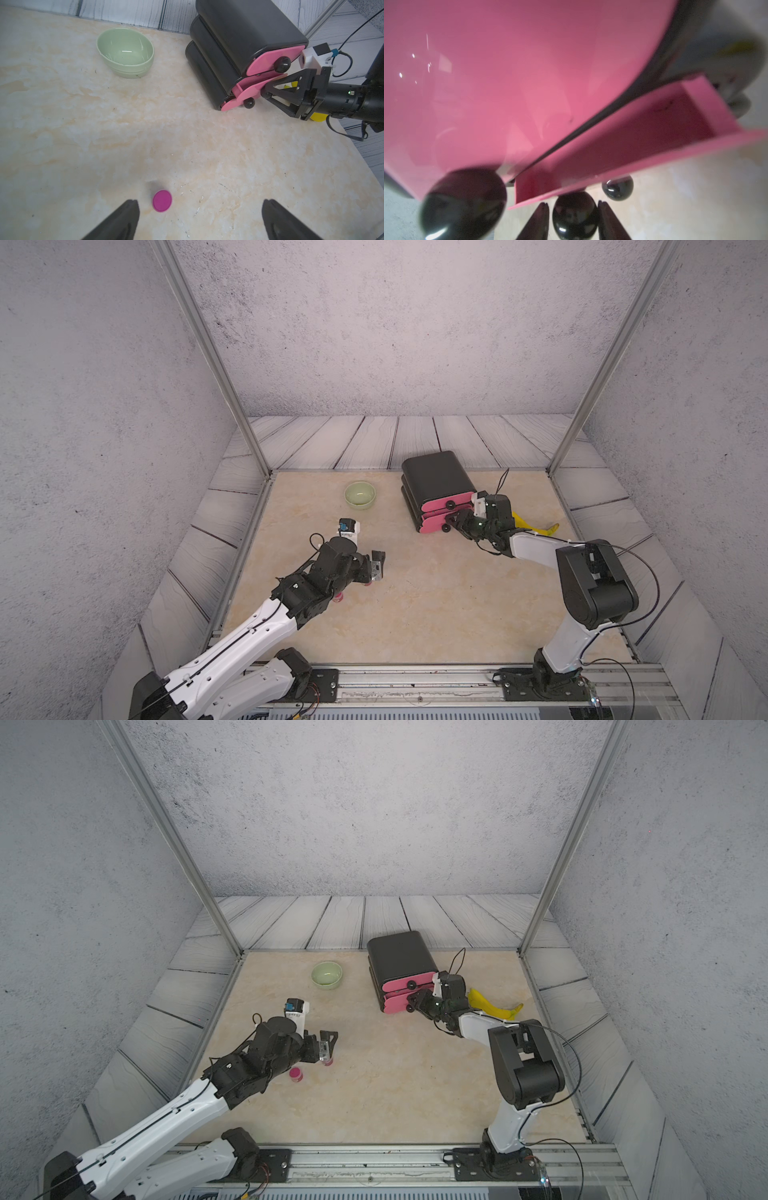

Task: Put the paint cans in the drawer according to color
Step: Close the drawer in the storage box.

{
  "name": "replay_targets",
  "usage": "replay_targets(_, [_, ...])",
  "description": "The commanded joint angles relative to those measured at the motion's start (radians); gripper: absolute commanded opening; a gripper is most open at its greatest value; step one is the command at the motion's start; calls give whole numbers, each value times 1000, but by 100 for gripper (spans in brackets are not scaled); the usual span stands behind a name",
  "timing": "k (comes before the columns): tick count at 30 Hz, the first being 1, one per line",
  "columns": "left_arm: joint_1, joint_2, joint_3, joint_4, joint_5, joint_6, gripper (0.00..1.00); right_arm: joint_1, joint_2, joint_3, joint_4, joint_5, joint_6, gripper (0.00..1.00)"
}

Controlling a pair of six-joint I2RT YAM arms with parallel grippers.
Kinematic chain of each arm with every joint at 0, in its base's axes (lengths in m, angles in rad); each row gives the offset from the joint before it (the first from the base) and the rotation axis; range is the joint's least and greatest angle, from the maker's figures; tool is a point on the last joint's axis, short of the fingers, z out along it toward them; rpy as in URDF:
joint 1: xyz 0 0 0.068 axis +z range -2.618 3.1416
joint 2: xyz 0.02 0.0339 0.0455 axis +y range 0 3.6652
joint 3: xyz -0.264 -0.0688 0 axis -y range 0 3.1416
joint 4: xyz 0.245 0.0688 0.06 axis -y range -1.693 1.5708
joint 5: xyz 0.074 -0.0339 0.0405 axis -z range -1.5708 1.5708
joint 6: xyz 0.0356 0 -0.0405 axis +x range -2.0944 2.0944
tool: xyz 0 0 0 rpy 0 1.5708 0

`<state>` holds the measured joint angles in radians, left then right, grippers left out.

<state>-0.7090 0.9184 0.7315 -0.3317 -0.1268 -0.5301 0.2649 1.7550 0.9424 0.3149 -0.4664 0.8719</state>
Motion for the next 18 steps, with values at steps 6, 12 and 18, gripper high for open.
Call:
replay_targets(6, [5, -14, 27, -18, -26, 38, 99, -19, -12, -40, 154, 19, 59, 54])
replay_targets(12, [5, -29, 14, -1, -47, 51, 99, -39, -168, -229, 196, 69, 73, 56])
replay_targets(18, [5, -21, 8, 40, -54, 57, 99, -44, -89, -234, 295, 30, 169, 36])
